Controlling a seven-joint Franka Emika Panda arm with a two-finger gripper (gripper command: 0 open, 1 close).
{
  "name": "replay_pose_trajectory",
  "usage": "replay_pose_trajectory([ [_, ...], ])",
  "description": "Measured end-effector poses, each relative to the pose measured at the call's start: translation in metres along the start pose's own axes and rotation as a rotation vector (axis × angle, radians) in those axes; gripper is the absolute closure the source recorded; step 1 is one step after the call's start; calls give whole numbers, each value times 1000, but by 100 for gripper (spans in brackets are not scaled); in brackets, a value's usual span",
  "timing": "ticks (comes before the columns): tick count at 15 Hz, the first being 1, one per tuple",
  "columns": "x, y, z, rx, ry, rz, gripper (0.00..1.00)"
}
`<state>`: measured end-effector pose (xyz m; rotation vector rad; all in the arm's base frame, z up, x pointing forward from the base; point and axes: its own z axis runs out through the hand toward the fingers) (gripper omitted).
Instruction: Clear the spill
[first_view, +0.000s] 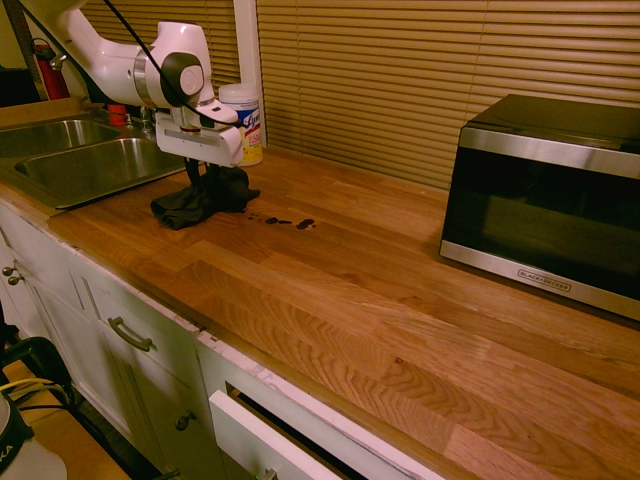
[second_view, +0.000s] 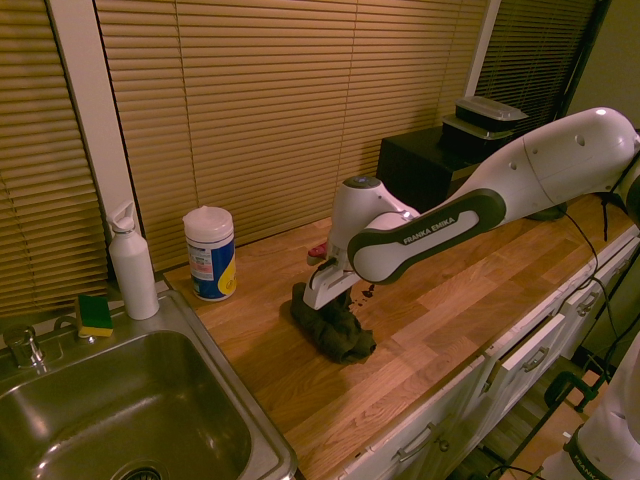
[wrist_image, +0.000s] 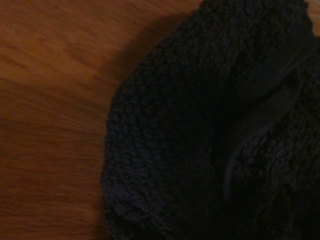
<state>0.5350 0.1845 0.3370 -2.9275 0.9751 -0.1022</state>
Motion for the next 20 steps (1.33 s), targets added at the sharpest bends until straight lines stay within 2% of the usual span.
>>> replay_pose_trajectory([
  [7,57,44,-2,-23,30,58,100],
  [20,175,169,-10,-58,77,247,100],
])
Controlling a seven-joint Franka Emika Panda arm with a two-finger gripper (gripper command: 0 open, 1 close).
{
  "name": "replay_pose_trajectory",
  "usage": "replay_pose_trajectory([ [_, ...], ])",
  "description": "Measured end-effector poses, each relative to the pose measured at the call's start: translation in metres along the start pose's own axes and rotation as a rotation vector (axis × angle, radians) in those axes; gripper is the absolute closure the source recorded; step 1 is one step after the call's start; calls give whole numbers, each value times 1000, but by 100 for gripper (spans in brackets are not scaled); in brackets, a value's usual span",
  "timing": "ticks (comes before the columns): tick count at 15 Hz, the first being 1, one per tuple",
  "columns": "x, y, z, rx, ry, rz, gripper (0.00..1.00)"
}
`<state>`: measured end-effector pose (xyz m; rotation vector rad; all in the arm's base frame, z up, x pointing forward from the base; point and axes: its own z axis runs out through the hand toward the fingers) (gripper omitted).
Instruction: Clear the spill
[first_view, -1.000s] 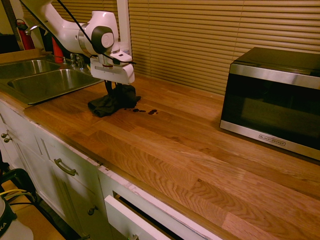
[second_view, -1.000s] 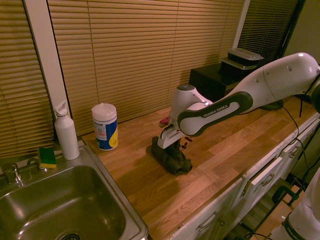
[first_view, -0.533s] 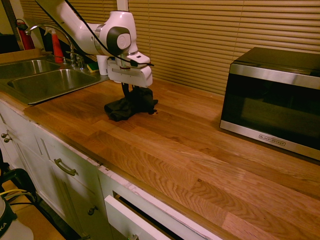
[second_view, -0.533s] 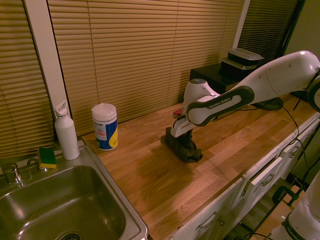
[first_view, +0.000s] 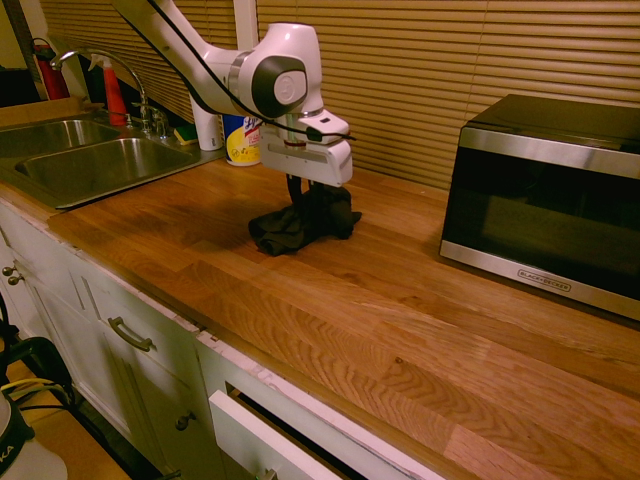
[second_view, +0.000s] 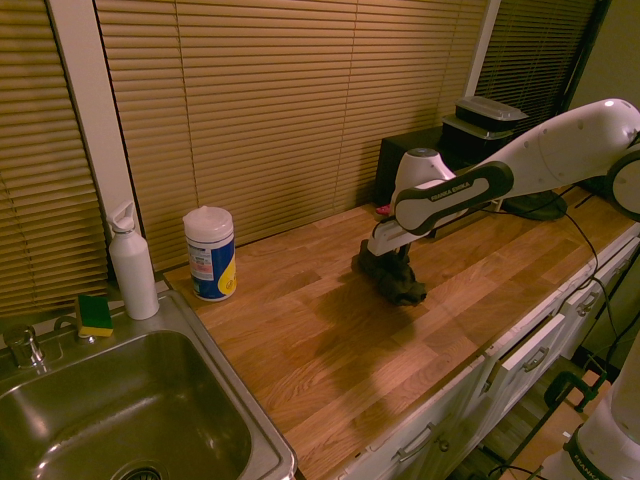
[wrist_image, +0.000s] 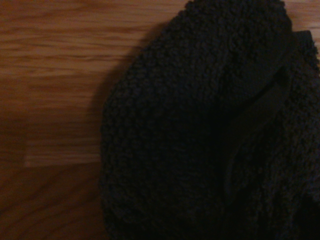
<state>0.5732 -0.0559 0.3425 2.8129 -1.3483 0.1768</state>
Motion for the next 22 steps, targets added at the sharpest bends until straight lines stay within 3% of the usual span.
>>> replay_pose_trajectory([
  [6,-24,-23,-2,-3,10,-27,100],
  [13,-139,-94,-12,0,30,-97,100],
  [22,-248,-146,-22,-9,43,-173,100],
])
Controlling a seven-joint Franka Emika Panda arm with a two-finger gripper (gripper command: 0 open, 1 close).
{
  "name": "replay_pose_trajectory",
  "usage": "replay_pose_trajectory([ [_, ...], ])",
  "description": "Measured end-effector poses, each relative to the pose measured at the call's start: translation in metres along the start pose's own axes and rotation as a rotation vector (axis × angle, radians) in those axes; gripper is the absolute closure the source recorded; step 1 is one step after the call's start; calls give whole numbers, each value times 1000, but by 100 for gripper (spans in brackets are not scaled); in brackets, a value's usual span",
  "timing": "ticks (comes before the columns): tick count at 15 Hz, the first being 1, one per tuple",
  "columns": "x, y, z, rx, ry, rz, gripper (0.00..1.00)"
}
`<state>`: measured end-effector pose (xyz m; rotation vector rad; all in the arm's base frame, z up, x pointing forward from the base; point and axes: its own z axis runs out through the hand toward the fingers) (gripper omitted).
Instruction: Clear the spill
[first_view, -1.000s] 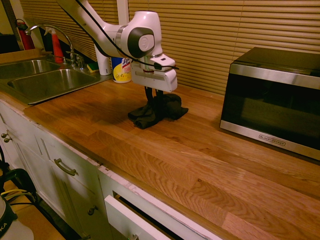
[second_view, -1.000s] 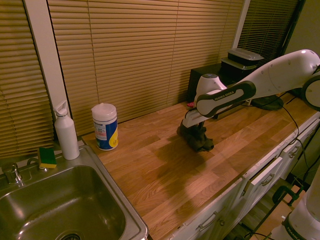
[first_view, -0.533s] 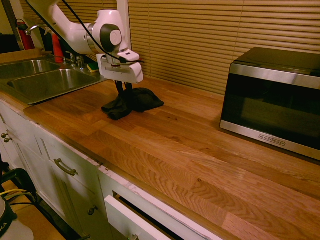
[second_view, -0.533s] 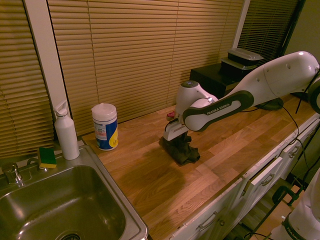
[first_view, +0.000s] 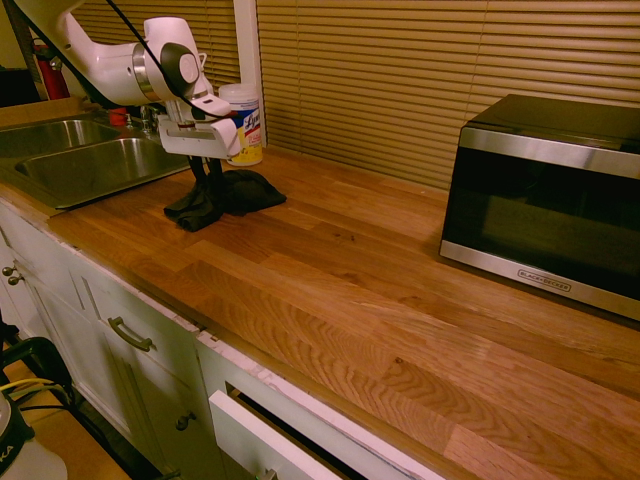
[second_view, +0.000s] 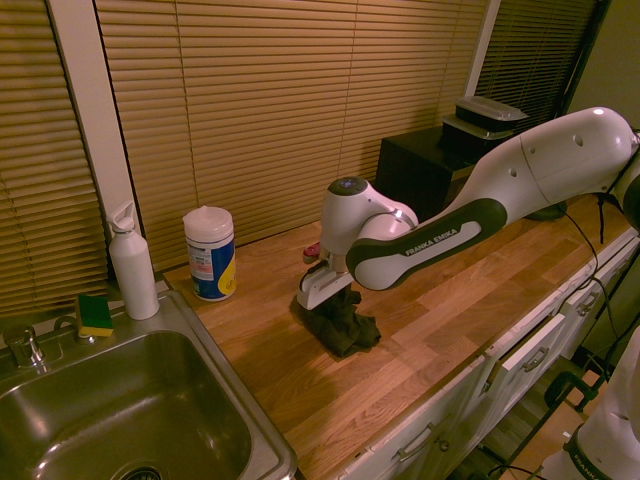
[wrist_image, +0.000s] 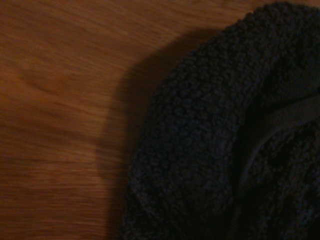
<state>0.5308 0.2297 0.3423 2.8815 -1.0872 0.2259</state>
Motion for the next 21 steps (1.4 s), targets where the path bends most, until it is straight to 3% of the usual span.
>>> replay_pose_trajectory([
  [6,-36,-43,-6,-4,-4,-39,100],
  [7,-44,-50,-7,-3,-7,-46,0],
  [17,-64,-74,-17,-15,-10,-75,0],
  [21,-70,-80,-45,0,0,-77,0],
])
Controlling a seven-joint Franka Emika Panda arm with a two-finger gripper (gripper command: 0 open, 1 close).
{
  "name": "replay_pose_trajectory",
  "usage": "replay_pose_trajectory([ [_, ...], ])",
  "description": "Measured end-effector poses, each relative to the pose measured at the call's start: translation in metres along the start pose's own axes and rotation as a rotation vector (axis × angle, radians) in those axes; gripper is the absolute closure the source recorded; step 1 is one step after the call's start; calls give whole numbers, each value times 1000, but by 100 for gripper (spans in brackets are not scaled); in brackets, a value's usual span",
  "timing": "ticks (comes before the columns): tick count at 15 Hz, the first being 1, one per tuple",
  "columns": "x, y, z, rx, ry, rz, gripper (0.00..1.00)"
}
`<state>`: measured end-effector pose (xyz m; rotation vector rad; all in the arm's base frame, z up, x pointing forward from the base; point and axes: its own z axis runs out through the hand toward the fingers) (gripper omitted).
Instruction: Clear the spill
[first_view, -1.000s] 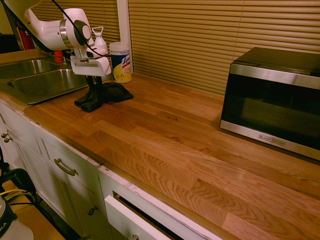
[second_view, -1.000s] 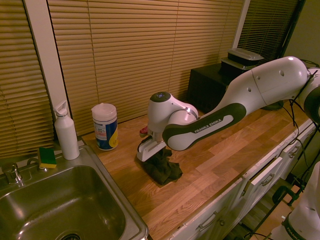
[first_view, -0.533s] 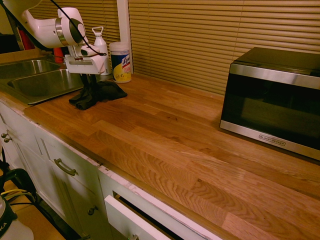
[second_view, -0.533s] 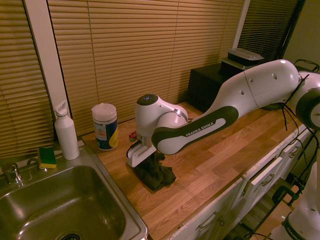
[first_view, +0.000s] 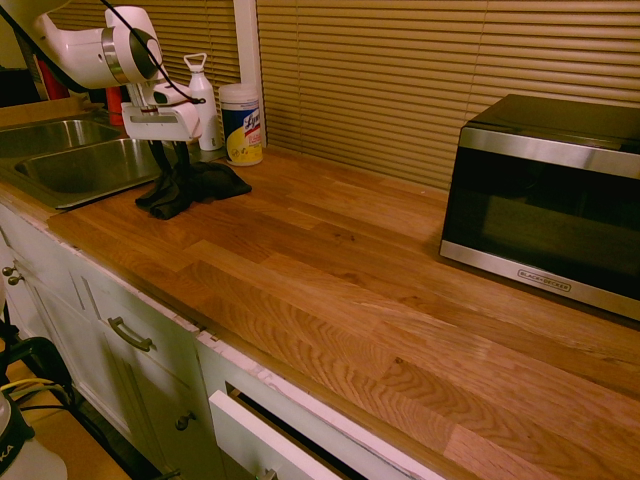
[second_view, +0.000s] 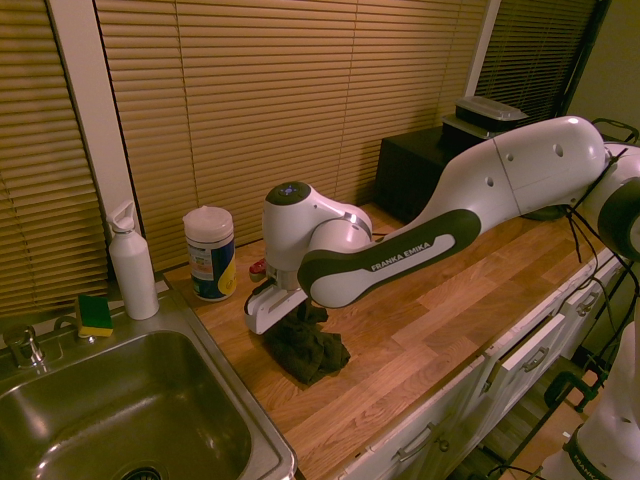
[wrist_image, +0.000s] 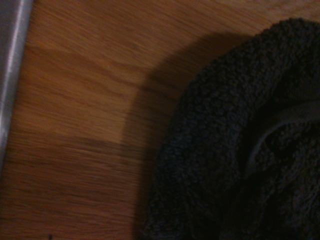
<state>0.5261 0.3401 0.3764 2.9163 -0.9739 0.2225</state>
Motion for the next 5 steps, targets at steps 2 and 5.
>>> replay_pose_trajectory([
  [2,-2,0,-24,11,12,3,0],
  [5,-6,5,-56,23,28,13,0],
])
